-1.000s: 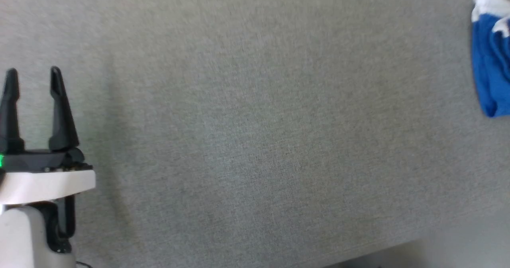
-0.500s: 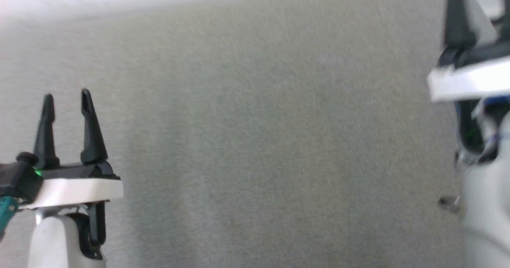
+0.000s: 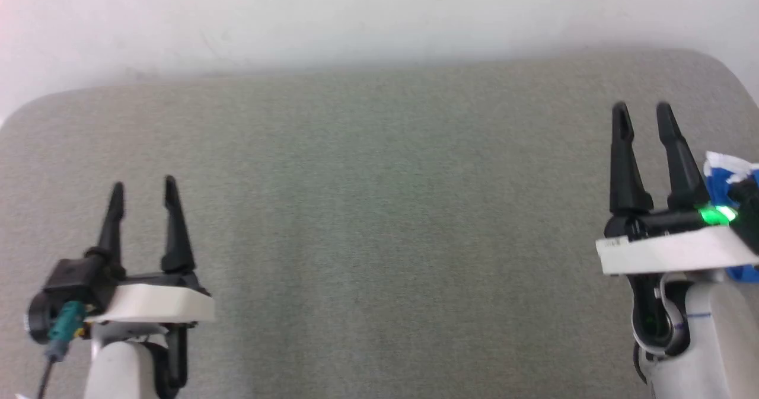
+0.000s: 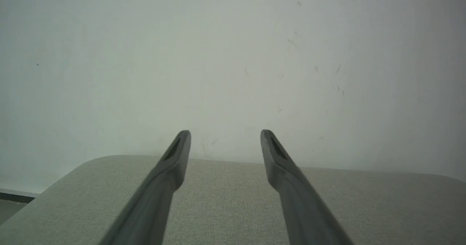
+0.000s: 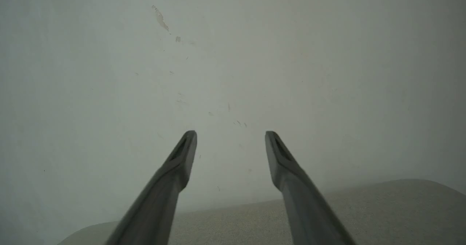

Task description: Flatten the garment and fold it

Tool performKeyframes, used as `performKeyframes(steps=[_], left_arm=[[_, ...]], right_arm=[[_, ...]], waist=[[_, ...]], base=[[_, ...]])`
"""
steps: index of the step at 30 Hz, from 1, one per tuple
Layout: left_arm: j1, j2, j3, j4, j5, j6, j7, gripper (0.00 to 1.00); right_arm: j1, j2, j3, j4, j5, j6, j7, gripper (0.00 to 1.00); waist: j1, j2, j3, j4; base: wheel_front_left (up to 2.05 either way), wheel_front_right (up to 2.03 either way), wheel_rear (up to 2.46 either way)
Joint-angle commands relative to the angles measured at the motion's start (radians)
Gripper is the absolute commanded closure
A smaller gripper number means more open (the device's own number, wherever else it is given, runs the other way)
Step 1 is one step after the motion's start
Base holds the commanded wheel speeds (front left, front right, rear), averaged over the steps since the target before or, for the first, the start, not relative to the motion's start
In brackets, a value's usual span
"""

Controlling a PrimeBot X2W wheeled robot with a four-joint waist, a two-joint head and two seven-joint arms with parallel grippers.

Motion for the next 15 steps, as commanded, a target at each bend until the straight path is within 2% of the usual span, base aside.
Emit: performKeyframes(steps=[1,6,15], left_arm=[[0.006,-0.006,-0.007,0.008,0.013,0.006,-0.005,0.0],[0.004,-0.013,-0.052,0.064,0.038,0.021,-0.005,0.0],[0.023,-0.022,-0.104,0.156,0.022,0.035,-0.005,0.0]], right_arm=[[0.014,0.003,-0.004,0.0,-0.004,-0.001,-0.005,0.0],[0.098,0.003,-0.009,-0.007,-0.043,-0.001,-0.005,0.0],[0.204,0.003,-0.003,0.031,-0.104,-0.001,-0.005,0.0]], waist=[[0.0002,0.0,-0.03,0.034],[0.0002,0.0,-0.043,0.059],[0.0002,0.0,-0.058,0.069]], base=[[0.0,0.0,0.0],[0.0,0.0,0.0],[0.0,0.0,0.0]])
